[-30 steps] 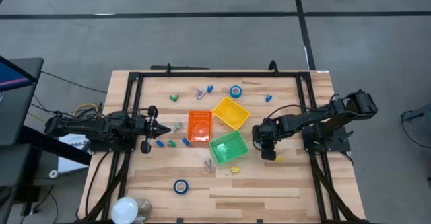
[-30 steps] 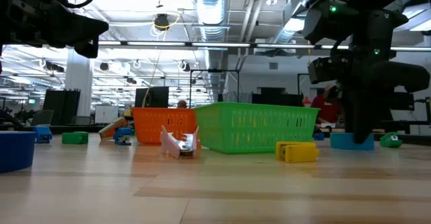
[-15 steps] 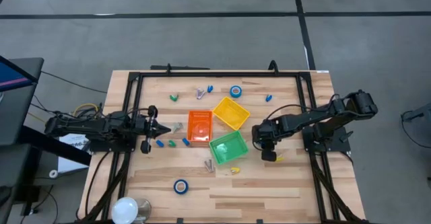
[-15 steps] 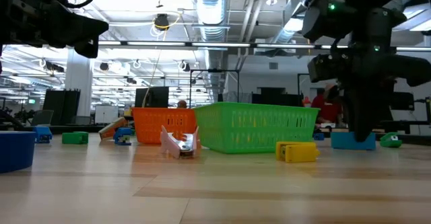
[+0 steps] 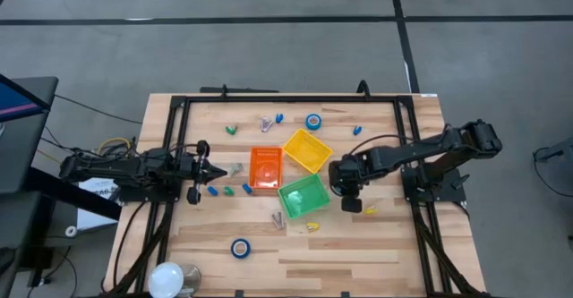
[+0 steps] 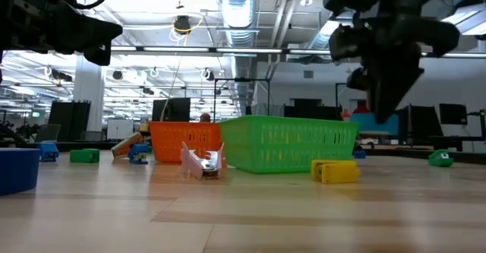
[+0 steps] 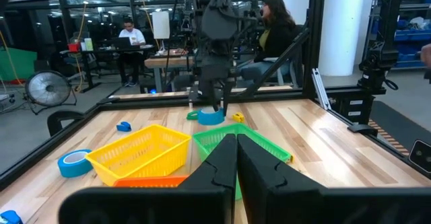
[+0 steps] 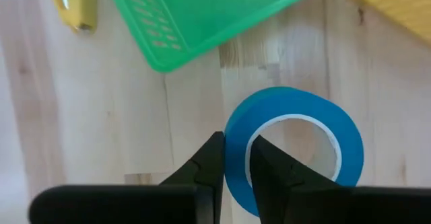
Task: Pick and place Stapler, Stapler remover, tape
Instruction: Put the blue tape into the yellow bin
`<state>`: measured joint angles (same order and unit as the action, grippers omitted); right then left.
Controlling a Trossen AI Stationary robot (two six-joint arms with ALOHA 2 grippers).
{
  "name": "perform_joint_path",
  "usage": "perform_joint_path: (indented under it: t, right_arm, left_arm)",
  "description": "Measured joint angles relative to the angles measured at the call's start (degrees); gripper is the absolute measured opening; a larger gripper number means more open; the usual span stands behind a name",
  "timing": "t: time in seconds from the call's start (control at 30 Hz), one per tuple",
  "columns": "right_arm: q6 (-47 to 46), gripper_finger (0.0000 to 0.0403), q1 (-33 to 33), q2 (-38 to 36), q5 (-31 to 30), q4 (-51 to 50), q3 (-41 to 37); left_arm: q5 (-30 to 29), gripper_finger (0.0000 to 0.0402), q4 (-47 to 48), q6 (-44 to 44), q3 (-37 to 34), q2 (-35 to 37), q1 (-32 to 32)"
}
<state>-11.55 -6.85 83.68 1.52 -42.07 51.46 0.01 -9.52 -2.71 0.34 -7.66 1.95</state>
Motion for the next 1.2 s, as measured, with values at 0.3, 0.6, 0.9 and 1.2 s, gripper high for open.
perform_joint_path:
  t: [0.3, 0.6, 0.9, 1.2]
  right_arm:
    - [1.6, 0.0049, 2.39, 0.0, -0.01, -3.81, 7.93]
    - [5.94, 0.0049, 7.34, 0.0, -0.03, -2.97, 14.94]
    - [7.64, 0.0049, 13.09, 0.0, -0.01, 1.48, 16.75]
    - [7.62, 0.0049, 17.67, 0.0, 0.1, 8.62, 16.75]
  left_arm:
    - [0.0, 0.0004, 0.0, -0.02, 0.0, -0.01, 0.0]
    - [0.0, 0.0004, 0.0, -0.01, -0.01, 0.0, 0.0]
    - [0.0, 0.0004, 0.0, 0.0, -0.02, 0.0, 0.0]
    - [0.0, 0.0004, 0.0, 0.0, -0.02, -0.01, -0.01]
